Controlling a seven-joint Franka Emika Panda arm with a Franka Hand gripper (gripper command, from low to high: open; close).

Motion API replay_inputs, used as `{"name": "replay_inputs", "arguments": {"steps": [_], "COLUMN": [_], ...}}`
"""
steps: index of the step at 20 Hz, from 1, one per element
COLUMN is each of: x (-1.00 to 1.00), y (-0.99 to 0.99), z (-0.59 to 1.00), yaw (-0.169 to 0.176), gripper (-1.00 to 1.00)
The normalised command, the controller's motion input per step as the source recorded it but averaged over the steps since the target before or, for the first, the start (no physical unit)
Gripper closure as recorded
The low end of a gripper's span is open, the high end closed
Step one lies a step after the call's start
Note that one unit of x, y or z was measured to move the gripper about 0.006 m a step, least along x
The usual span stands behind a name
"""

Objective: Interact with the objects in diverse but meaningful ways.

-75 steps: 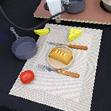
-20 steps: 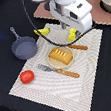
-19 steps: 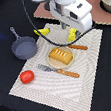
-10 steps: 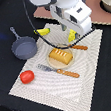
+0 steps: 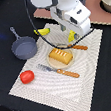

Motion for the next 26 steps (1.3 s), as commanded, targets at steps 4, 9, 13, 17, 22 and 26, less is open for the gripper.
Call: {"name": "replay_inputs", "arguments": {"steps": [4,9,13,17,22,26], "x": [0.17,0.26,0.35,0.24,0.19,0.21], "y": [0.26,0.33,0.42,0.35,0.29,0.28], "z": [-0.12,-0.05,0.0,-0.02,-0.09,-0.09], "yaw": [0.029,0.027,0.023,0.028,0.032,0.028], "gripper": [-1.0,-1.0,-1.0,-1.0,1.0,1.0]}}
